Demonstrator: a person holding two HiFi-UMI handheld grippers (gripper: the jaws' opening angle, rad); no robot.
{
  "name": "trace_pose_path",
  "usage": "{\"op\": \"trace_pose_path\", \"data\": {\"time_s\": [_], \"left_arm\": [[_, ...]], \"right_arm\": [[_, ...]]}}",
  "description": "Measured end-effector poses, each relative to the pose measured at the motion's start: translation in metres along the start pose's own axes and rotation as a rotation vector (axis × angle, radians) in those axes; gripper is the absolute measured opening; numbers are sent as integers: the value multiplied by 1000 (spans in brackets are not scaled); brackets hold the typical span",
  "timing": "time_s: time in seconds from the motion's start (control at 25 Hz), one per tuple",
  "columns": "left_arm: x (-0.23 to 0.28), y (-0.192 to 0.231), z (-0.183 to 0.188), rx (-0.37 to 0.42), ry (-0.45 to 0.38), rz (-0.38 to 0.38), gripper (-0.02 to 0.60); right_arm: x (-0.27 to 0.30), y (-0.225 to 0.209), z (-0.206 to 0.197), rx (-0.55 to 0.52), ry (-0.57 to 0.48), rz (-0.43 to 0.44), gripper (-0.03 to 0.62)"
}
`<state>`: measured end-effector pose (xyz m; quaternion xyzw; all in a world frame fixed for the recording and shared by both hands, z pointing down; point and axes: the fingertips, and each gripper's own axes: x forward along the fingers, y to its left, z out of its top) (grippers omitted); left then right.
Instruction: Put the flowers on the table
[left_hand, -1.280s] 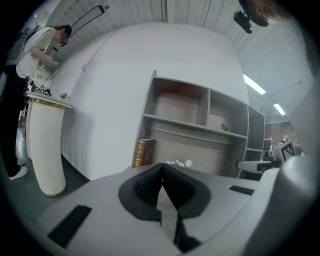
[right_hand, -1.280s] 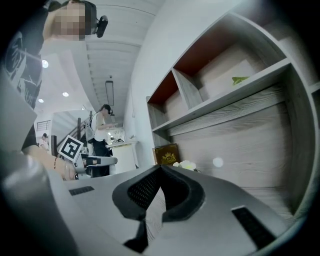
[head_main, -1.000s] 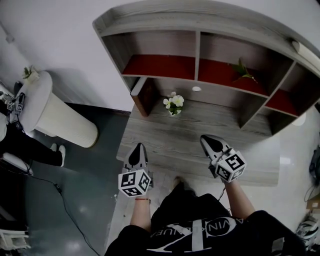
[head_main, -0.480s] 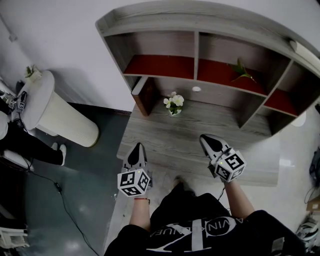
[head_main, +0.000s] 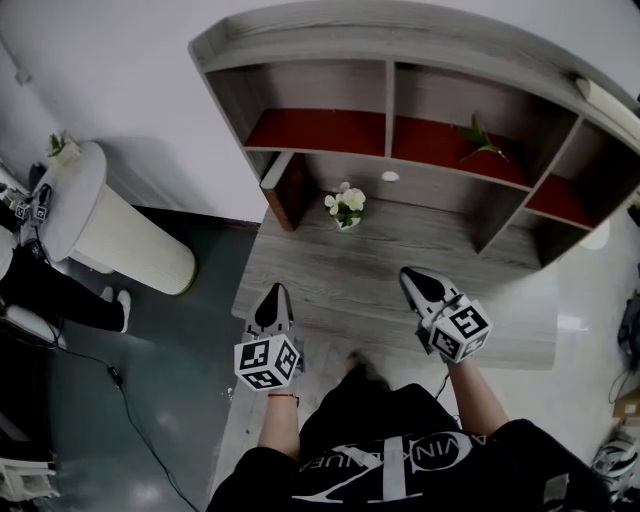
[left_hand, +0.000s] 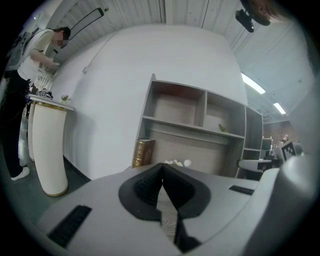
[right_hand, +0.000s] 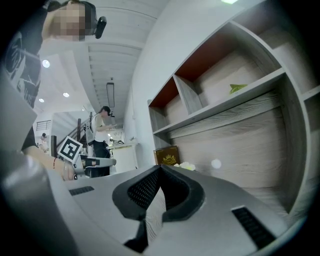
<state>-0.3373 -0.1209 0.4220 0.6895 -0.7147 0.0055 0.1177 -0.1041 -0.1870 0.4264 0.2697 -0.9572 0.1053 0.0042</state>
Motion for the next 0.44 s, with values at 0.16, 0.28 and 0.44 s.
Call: {"op": "trace_pose_path", "data": {"time_s": [0.16, 0.28, 0.44], "left_arm": [[1, 1, 0, -1, 4, -2, 3], [3, 2, -1, -5, 6, -5, 3], [6, 2, -1, -5, 11, -10, 3]], "right_arm": [[0, 0, 0, 1, 1, -6, 11], [1, 0, 0, 3, 3, -8, 11], [2, -2, -1, 7, 5, -10, 11]]}}
